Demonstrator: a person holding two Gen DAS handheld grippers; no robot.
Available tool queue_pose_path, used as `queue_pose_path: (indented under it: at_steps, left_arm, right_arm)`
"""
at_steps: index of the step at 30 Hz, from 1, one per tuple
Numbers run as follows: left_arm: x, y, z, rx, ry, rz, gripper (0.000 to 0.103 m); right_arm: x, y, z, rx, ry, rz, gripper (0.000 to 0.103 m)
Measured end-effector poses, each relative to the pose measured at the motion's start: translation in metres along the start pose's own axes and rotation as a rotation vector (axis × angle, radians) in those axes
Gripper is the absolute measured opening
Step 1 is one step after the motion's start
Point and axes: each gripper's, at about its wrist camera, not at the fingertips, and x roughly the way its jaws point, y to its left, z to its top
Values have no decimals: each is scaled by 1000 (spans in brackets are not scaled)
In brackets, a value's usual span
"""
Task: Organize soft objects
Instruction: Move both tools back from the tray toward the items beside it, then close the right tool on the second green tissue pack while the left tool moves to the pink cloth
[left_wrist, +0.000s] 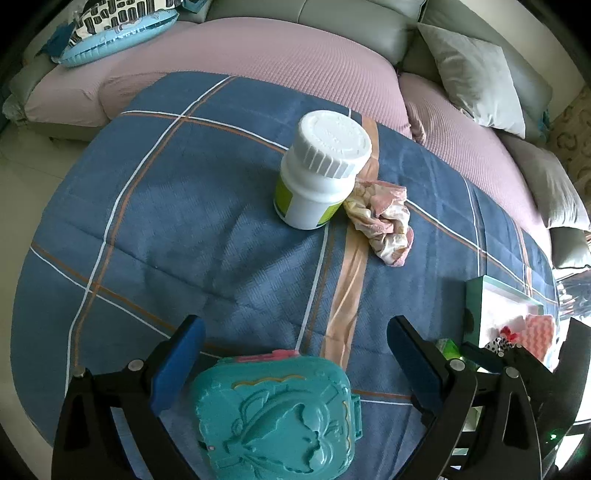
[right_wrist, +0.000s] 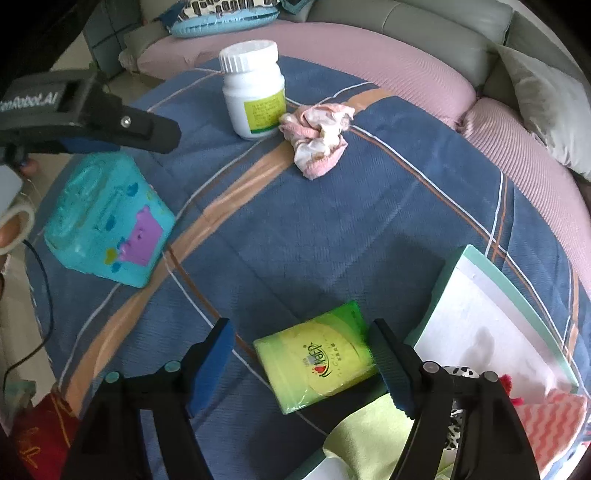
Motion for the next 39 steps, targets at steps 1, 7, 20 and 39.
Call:
queue_pose_path:
  at_steps: [1, 7, 20, 39]
  left_arm:
    - [0, 0, 0, -1, 1, 0, 99]
    - [2, -3, -1, 6, 3, 1, 99]
    - [3, -5, -2, 12, 5, 7, 99]
    - [1, -4, -1, 5, 2, -3, 99]
  right_arm:
    - [0, 1, 0, -5, 2, -8, 73]
    - [5, -1, -2, -28, 19, -44, 70]
    - [12, -3, 10, -97, 57, -69, 71]
    - [19, 1, 12, -152, 90, -57, 75]
